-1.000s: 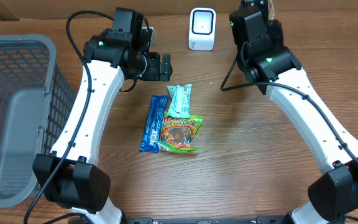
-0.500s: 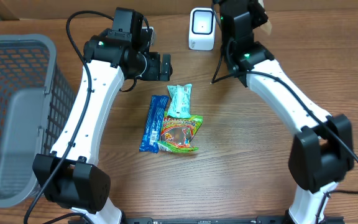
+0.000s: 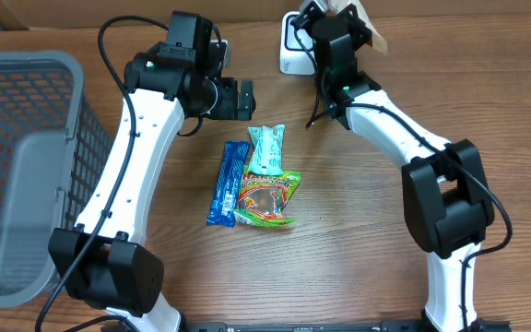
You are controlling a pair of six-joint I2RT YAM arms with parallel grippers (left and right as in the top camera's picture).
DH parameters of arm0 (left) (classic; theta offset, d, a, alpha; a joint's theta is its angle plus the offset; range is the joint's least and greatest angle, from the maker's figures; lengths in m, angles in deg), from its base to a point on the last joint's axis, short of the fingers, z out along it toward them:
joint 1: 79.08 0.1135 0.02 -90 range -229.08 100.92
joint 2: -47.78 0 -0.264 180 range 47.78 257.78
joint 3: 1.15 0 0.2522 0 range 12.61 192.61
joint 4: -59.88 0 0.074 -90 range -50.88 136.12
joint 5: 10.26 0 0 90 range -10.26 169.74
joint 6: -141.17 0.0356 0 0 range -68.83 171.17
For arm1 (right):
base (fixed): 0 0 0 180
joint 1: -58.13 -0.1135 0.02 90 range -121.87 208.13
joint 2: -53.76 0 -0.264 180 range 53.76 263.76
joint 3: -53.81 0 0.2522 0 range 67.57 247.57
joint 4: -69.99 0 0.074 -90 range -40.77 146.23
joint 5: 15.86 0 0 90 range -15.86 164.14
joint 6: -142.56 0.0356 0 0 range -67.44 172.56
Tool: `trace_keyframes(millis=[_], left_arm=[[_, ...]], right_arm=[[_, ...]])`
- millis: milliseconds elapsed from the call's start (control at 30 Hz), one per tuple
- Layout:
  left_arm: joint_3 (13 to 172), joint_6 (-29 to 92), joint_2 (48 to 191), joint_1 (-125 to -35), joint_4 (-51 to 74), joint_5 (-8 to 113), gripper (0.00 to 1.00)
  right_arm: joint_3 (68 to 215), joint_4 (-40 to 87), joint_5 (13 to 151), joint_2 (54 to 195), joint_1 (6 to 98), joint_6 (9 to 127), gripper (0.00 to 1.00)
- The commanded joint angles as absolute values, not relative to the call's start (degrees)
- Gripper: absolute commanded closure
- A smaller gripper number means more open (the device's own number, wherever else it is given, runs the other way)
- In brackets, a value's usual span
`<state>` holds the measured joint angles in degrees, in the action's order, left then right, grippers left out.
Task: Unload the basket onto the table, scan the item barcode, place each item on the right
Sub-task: 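Hold the PanTree bag barcode over the white scanner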
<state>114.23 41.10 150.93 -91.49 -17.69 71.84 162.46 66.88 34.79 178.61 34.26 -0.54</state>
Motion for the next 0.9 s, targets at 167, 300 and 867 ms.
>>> trace_keyframes(millis=[167, 300, 867], left_arm=[[113.99, 42.39, 151.63, -91.86, -17.69, 71.34, 0.00], [113.99, 42.39, 151.63, -91.86, -17.69, 71.36, 0.00], [113.99, 42.39, 151.63, -91.86, -17.67, 71.34, 0.00]], right_arm=[[163.67, 70.25, 36.76, 179.95, 34.30, -5.18, 0.96], [163.67, 74.18, 37.19, 182.31, 34.30, -7.71, 0.96], [163.64, 68.39, 38.20, 183.88, 34.23, -11.49, 0.96]])
